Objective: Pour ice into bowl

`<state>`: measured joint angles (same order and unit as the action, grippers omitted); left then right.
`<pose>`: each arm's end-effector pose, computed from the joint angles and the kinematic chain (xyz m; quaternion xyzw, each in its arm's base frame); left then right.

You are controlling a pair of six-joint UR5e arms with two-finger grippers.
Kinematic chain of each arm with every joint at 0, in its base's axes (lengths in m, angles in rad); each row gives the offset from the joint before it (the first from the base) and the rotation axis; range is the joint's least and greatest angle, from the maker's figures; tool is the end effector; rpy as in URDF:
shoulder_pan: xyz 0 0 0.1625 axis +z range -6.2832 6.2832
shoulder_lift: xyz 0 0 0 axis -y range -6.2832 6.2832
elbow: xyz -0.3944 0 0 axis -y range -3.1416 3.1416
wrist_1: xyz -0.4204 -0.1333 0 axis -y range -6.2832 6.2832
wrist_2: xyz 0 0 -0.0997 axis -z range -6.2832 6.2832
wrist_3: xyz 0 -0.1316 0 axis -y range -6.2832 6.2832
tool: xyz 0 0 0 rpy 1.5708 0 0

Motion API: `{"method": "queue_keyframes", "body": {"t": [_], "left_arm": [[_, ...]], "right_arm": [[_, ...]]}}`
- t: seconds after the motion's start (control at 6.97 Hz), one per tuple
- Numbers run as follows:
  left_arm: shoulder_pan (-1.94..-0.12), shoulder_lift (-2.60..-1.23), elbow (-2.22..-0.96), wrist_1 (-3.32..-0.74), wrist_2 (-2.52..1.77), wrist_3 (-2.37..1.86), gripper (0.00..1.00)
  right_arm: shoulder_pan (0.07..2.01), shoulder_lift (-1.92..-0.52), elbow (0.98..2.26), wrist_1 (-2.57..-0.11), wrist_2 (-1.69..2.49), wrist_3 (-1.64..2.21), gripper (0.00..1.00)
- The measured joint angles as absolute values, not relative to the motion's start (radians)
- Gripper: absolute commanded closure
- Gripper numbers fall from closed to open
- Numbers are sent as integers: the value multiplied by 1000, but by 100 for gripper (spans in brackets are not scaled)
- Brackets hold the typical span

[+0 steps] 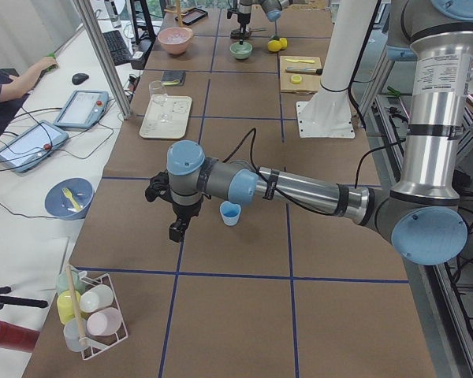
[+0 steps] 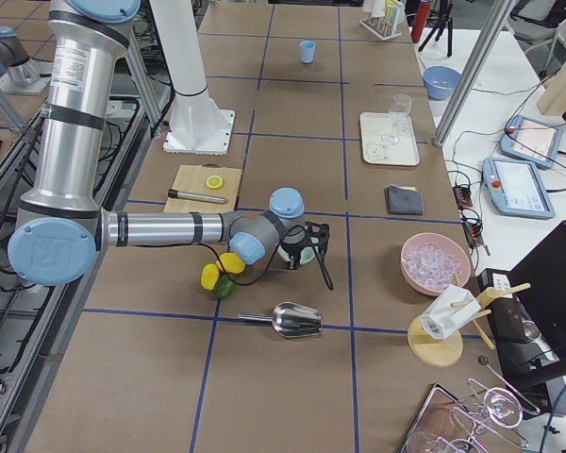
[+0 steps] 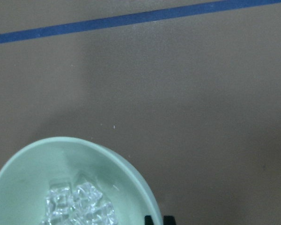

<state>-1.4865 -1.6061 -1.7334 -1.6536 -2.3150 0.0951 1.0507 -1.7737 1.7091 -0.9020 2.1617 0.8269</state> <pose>0.0022 -0.5505 0.5394 0.1323 0.3593 0.1333 0.9141 -0.1886 -0.4500 0.6092 0.0491 -0.3948 0.0539 0.9159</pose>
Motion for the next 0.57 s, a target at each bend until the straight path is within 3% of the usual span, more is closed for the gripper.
{"method": "queue_keyframes", "body": {"t": [0.57], "left_arm": [[-1486, -1606, -1724, -1653, -2314, 90, 0]], "right_arm": [[1389, -1693, 1711, -1294, 2266, 198, 0]]}}
